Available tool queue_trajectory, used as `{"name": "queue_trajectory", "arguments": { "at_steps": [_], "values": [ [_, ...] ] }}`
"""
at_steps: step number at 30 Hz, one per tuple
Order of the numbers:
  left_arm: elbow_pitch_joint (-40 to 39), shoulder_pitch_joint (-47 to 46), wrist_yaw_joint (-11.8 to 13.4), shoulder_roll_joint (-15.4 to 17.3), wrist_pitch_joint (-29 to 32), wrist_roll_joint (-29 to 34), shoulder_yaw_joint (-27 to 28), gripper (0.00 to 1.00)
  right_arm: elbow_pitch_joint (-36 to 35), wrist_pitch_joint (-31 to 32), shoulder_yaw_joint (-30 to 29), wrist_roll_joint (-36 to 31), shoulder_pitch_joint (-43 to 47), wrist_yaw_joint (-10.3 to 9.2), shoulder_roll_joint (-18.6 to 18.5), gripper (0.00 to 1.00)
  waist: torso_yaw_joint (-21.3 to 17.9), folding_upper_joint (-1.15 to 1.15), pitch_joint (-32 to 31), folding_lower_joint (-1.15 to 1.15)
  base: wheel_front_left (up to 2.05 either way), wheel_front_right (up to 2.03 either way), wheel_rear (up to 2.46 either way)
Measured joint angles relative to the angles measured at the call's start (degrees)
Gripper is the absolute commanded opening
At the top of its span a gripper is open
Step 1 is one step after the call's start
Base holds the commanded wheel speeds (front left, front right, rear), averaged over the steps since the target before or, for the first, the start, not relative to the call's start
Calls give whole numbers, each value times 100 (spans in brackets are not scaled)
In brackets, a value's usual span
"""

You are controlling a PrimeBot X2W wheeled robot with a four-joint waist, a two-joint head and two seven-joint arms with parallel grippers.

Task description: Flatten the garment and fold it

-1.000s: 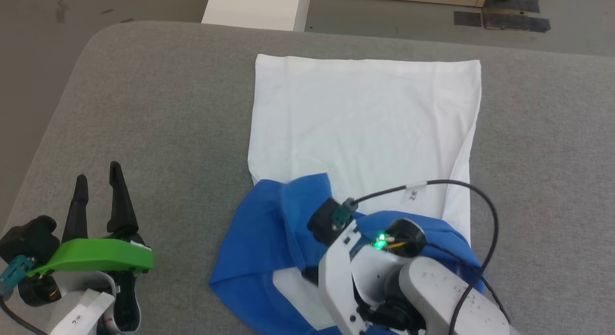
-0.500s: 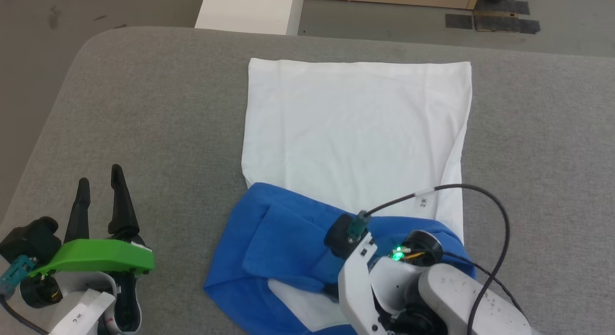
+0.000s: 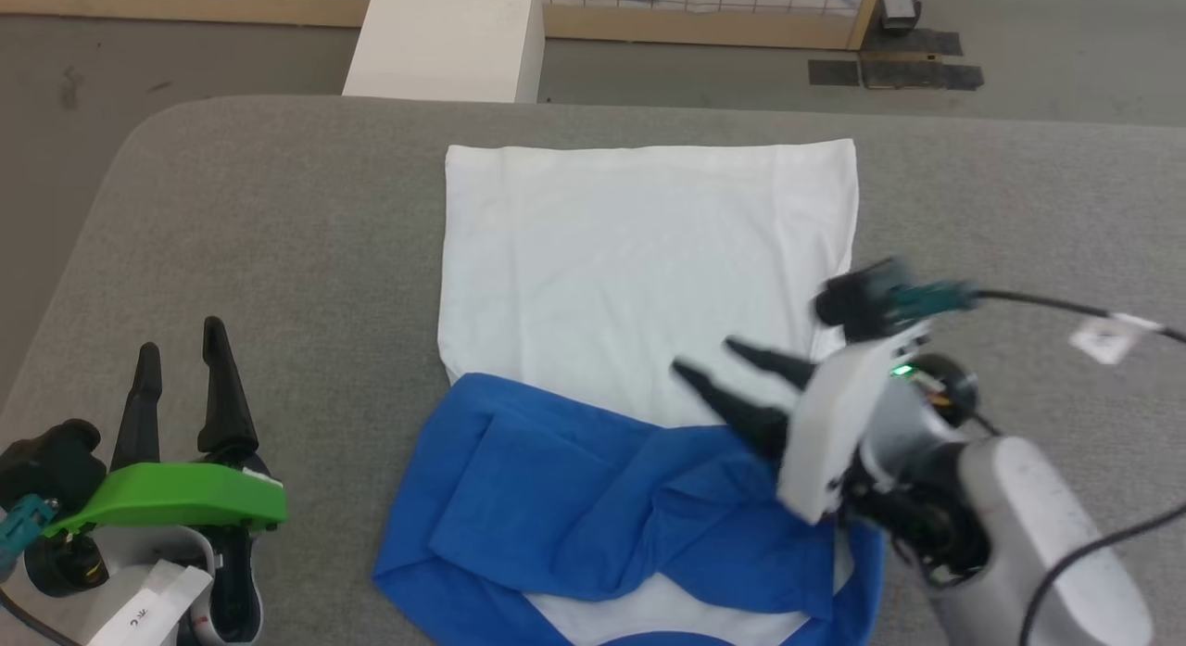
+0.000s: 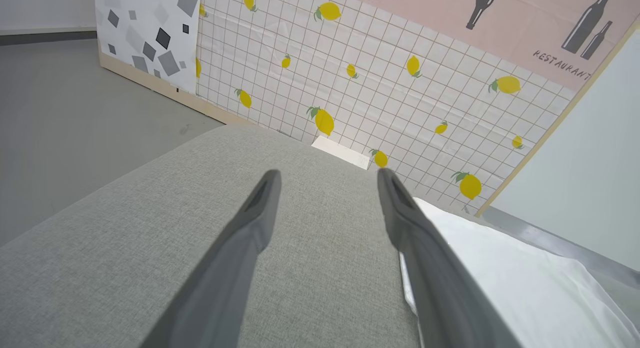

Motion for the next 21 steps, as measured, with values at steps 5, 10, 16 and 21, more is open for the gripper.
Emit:
{"name": "queue_trajectory", "arguments": {
  "at_steps": [5, 10, 16, 21],
  "values": [
    [-80, 30, 40, 32, 22, 1, -5, 100, -252, -531, -1250, -310, 201, 0, 302, 100, -112, 0, -80, 0, 0, 0, 0],
    [-164, 36, 48, 45, 45, 3, -21, 100, -328, -669, -2095, -693, 265, -1, 432, 100, -164, 0, -19, 0, 0, 0, 0],
    [-303, -30, 55, 57, 47, 30, -97, 100, -205, -422, -2609, -1278, -234, -1, 497, 100, -167, 0, 257, 0, 0, 0, 0],
    [-411, -396, 48, 57, 52, 118, -237, 100, 197, 8, -2784, -1961, -1350, -1, 432, 100, -114, 0, 650, 1, 0, 0, 0]
  ]
}}
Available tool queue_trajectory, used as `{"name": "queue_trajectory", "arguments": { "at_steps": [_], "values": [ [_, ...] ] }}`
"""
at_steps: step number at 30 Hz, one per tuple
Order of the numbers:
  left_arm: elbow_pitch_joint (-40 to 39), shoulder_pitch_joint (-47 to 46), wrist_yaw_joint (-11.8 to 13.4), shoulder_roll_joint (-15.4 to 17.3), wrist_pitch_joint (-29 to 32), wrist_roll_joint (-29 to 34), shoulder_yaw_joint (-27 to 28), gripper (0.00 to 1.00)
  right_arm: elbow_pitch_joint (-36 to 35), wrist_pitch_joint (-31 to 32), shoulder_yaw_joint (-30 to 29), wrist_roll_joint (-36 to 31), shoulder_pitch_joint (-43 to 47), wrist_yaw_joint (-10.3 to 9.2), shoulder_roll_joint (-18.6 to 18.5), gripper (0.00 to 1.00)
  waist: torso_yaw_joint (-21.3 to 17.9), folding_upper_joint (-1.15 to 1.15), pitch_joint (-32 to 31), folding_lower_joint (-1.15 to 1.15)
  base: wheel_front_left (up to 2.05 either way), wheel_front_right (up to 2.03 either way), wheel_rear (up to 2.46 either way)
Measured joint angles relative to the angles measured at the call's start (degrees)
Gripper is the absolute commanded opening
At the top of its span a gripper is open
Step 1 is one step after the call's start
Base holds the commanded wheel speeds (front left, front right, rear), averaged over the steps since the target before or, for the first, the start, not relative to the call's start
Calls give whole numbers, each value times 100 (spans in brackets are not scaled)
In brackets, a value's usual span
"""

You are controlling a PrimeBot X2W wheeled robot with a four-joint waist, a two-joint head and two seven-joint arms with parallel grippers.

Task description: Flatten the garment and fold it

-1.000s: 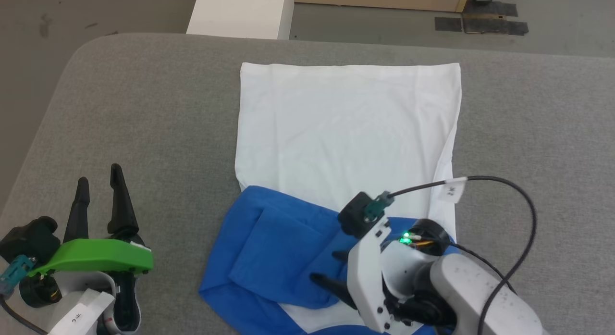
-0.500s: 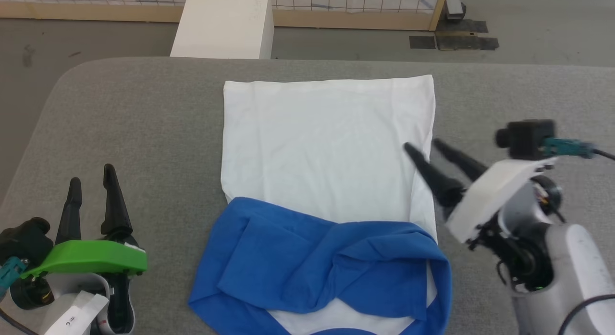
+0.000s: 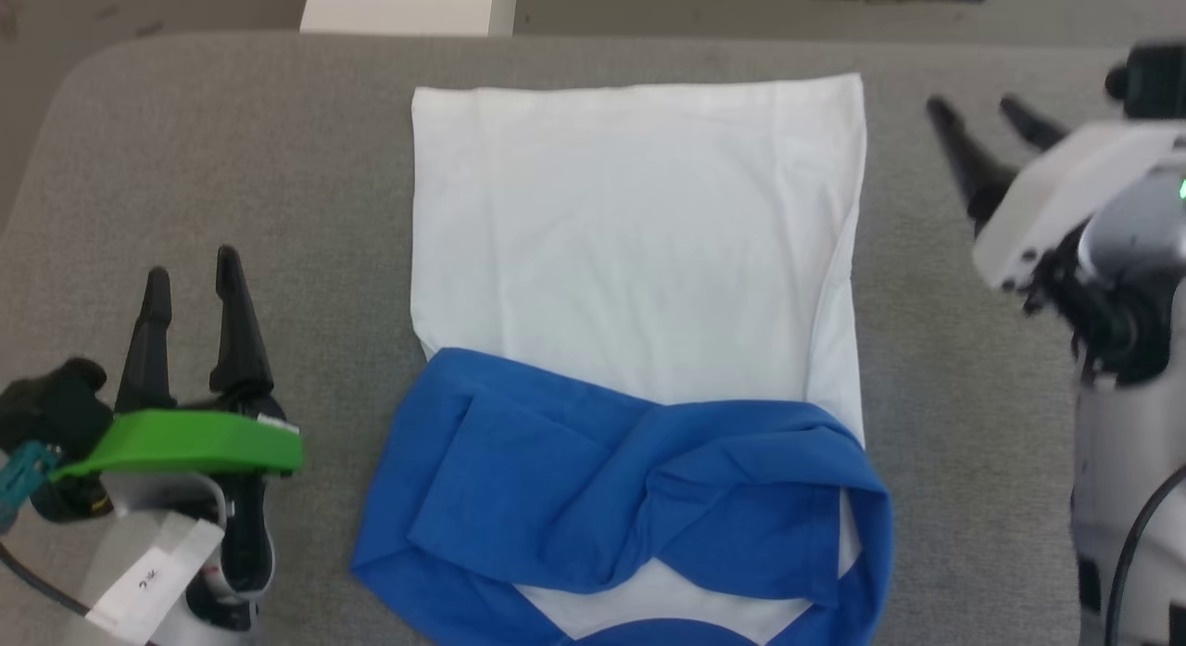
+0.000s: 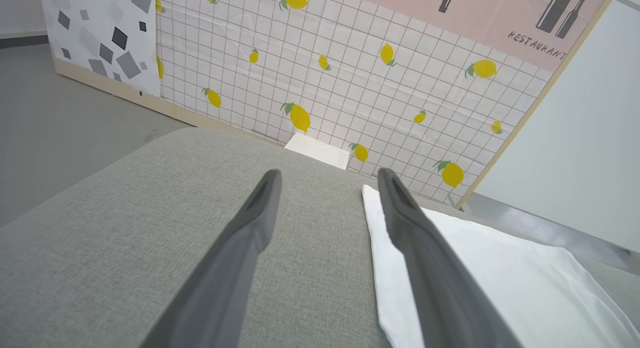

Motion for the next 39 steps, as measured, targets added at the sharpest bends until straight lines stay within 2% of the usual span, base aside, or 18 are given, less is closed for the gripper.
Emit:
{"name": "queue_trajectory", "arguments": {
  "at_steps": [8, 13, 18, 21, 27, 32, 33, 34, 35, 39],
  "values": [
    [-24, -597, -114, -80, -60, 143, -196, 100, 1016, 1110, 0, -1084, -1702, 0, -444, 100, 232, 0, 769, 0, 0, 0, 0],
    [58, -881, -214, -237, -114, 165, -334, 100, 1527, 1690, -85, -1673, -2354, 1, -605, 100, 471, 0, 1224, 1, 0, 0, 0],
    [201, -1078, -343, -393, -142, 193, -413, 100, 1853, 2137, -146, -2191, -2660, 1, -732, 100, 790, 0, 1611, 1, 0, 0, 0],
    [271, -1126, -408, -445, -167, 202, -415, 100, 1936, 2192, -174, -2364, -2772, 1, -730, 100, 954, 0, 1814, 1, 0, 0, 0],
    [410, -1140, -510, -539, -185, 246, -404, 100, 2062, 2257, 5, -2497, -2873, -1, -756, 100, 1188, 0, 2142, 0, 0, 0, 0],
    [514, -1199, -565, -590, -186, 279, -377, 100, 2056, 2626, 241, -2446, -3052, -1, -905, 100, 1261, 0, 2288, 0, 0, 0, 0],
    [527, -1205, -567, -595, -186, 287, -371, 100, 2042, 2688, 248, -2410, -3062, -1, -918, 44, 1257, 0, 2292, 0, 0, 0, 0],
    [541, -1211, -584, -604, -186, 296, -363, 100, 2023, 2749, 260, -2372, -3068, -1, -935, 10, 1246, 0, 2291, 0, 0, 0, 0],
    [552, -1216, -598, -610, -186, 297, -357, 100, 2003, 2819, 252, -2331, -3068, -1, -940, 0, 1233, 0, 2286, 0, 0, 0, 0],
    [584, -1227, -619, -615, -186, 327, -336, 100, 1897, 2920, 186, -2209, -3027, 1, -895, 0, 1169, 0, 2240, 0, 0, 0, 0]
  ]
}}
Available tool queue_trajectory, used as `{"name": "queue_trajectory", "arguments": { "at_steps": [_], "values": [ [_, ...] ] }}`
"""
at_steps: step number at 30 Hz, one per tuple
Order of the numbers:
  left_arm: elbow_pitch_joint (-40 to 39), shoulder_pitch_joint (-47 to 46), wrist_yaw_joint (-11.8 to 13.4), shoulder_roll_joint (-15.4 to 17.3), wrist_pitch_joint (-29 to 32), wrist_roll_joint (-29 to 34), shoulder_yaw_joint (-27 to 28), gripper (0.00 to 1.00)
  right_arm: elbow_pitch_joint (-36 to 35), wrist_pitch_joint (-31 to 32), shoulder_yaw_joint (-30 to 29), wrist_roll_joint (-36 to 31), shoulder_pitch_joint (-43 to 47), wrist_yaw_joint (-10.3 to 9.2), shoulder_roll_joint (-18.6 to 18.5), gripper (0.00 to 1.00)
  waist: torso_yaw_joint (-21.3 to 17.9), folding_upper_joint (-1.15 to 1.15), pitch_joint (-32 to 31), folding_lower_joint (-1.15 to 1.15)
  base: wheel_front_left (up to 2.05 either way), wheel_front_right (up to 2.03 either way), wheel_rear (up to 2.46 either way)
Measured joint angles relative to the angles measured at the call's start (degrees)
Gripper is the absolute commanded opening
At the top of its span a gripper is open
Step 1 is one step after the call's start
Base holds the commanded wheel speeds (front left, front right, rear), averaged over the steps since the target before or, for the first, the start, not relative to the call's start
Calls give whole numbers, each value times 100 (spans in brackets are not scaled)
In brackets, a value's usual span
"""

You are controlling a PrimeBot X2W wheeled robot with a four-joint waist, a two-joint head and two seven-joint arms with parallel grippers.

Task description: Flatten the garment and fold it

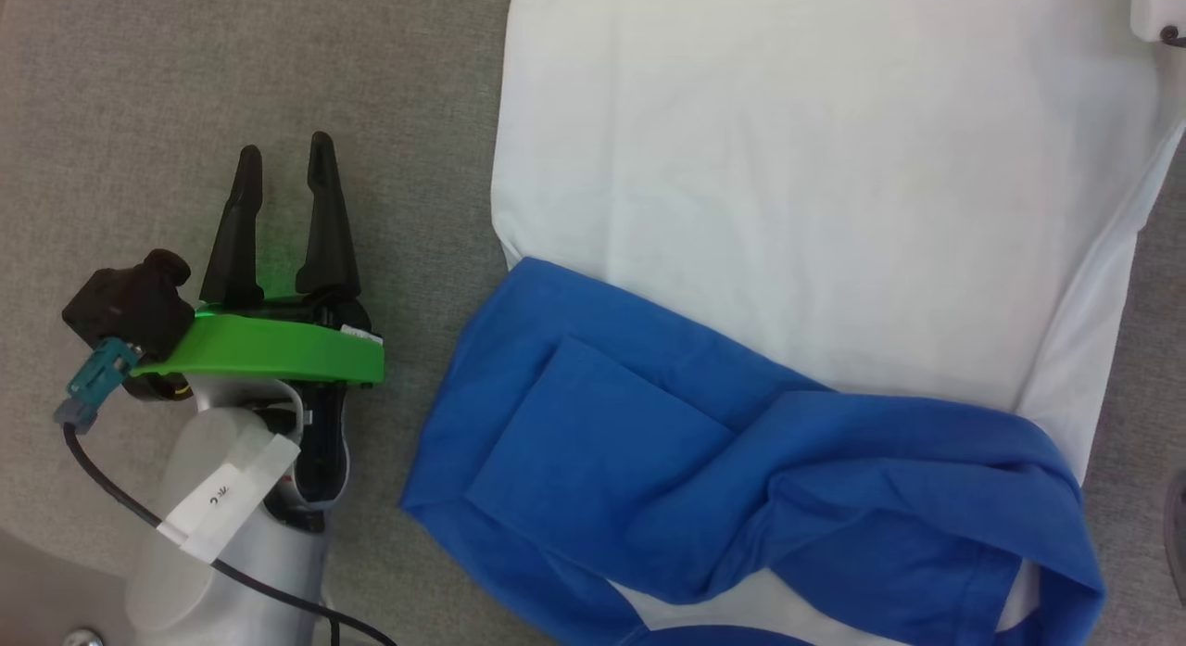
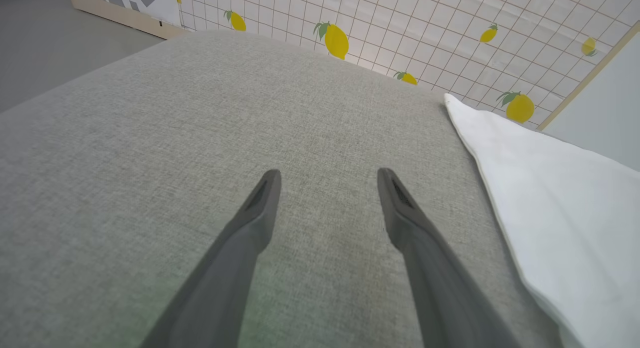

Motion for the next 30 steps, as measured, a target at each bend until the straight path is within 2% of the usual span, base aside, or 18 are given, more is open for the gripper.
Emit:
{"name": "queue_trajectory", "arguments": {
  "at_steps": [4, 8, 13, 18, 24, 30],
  "values": [
    [57, -55, -115, 57, 90, 24, -24, 100, -59, -188, -45, 120, 63, 0, 32, 0, -92, 0, -77, 0, 0, 0, 0],
    [36, -337, -232, 330, 616, -35, -78, 100, -100, -542, 75, 357, 117, 0, 144, 0, -250, 0, -171, 0, 0, 0, 0],
    [-19, -1155, -344, 857, 1788, -264, -85, 100, -114, -815, 356, 689, 119, 0, 278, 0, -549, 0, -249, 0, 0, 0, 0],
    [215, -2170, -335, 1230, 3187, -625, -120, 100, -137, -976, 630, 917, 123, 0, 311, 0, -875, 0, -247, 0, 0, 0, 0],
    [764, -3386, -186, 1451, 4908, -795, -530, 100, -250, -1125, 1009, 1203, 124, 0, 311, 0, -1229, 0, -100, 0, 0, 0, 0],
    [1280, -4073, -107, 1567, 5783, -563, -950, 100, -353, -1288, 1384, 1462, 114, 0, 327, 0, -1506, 0, 123, 0, 0, 0, 0]
  ]
}}
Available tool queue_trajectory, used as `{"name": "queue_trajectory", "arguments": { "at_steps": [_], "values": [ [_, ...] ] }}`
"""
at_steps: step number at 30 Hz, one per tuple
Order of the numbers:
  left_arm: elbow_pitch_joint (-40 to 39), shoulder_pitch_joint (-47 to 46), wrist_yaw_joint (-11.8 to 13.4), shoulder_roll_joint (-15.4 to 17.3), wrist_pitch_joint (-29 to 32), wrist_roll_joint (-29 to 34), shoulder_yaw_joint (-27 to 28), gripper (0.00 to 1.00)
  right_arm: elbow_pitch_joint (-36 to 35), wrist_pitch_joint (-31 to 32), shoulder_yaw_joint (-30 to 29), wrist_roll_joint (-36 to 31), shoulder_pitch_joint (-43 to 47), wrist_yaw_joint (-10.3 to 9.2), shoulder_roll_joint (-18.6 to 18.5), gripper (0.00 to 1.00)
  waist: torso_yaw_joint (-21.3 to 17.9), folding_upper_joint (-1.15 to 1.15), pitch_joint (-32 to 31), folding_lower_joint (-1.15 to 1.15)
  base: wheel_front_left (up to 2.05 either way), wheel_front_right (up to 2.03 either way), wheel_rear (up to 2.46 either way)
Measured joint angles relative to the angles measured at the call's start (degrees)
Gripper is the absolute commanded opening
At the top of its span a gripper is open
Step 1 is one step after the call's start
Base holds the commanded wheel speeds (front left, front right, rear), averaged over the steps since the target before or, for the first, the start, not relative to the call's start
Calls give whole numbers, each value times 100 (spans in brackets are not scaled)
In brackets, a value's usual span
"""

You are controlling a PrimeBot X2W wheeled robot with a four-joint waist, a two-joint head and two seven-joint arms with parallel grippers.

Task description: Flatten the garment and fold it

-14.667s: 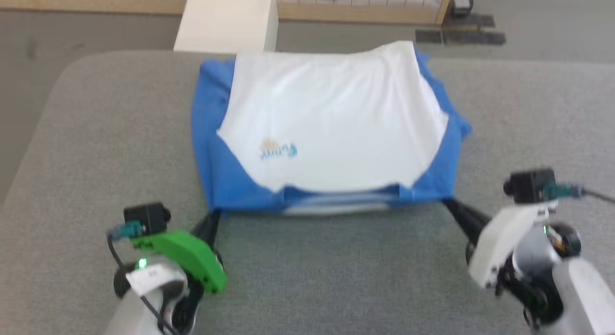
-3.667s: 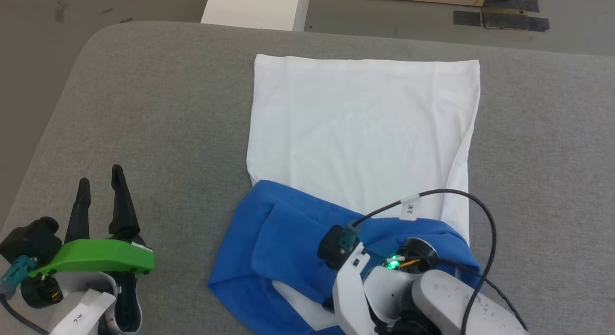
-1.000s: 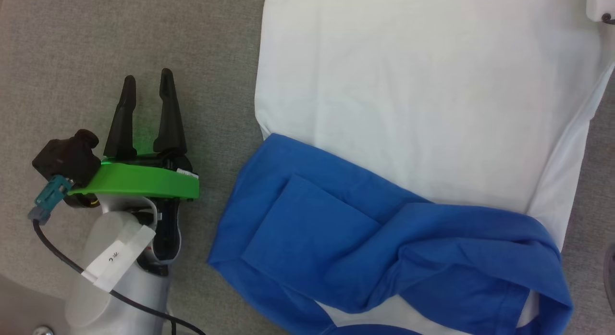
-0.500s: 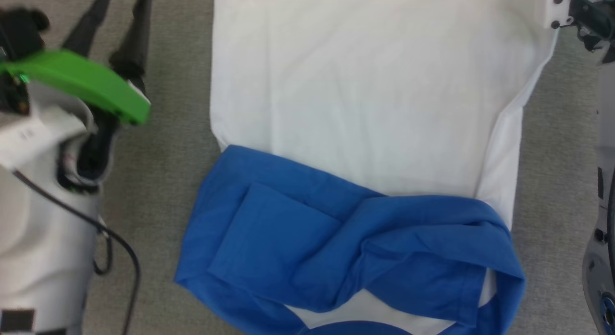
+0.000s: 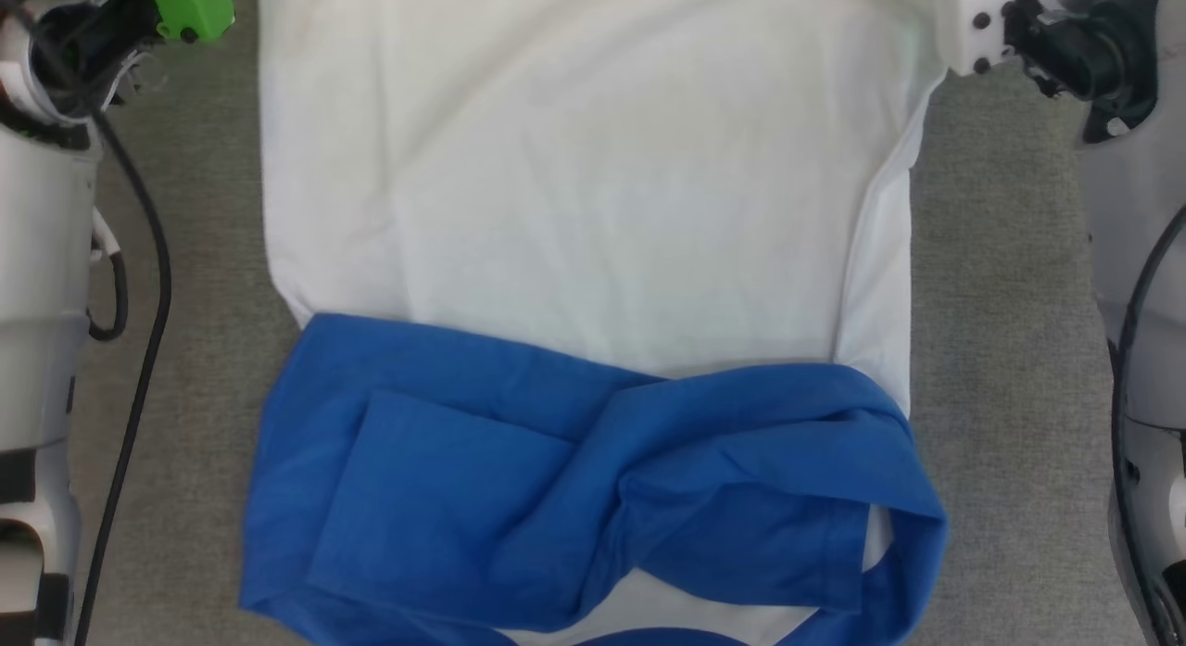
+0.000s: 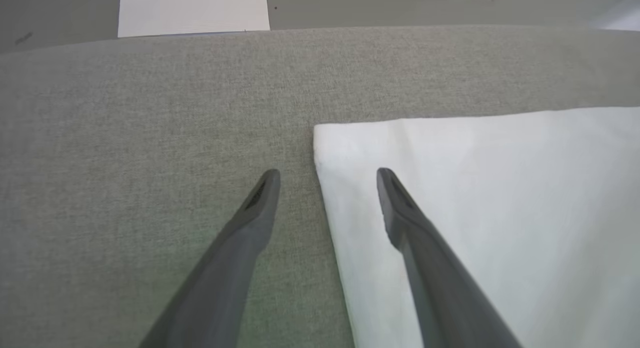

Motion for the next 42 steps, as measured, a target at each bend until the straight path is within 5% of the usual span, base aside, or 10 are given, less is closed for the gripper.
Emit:
{"name": "queue_trajectory", "arguments": {
  "at_steps": [12, 14, 15, 20, 32, 42],
  "values": [
    [461, -647, 266, 259, 1028, 342, -337, 100, -232, -202, 442, 342, -65, 0, -30, 0, -357, 0, 381, -1, 0, 0, 0],
    [425, -677, 390, 254, 1271, 265, -304, 24, -249, -220, 461, 363, -66, 0, -52, 0, -360, 0, 392, -1, 0, 0, 0],
    [394, -675, 427, 242, 1321, 215, -286, 0, -253, -221, 466, 363, -66, 0, -67, 0, -350, 0, 391, -1, 0, 0, 0],
    [222, -474, 444, 152, 1161, 13, -190, 0, -248, -236, 470, 363, -64, 0, -154, 0, -284, 0, 351, -1, 0, 0, 0],
    [380, -247, -37, -98, -357, -299, 212, 0, -13, -639, 294, 255, -62, 0, -229, 0, -135, 0, -95, -1, 0, 0, 0],
    [221, 804, -396, -229, -983, -770, 328, 0, 44, -980, 438, 719, 634, 0, -497, 0, 54, 0, -1077, -1, 0, 0, 0]
  ]
}}
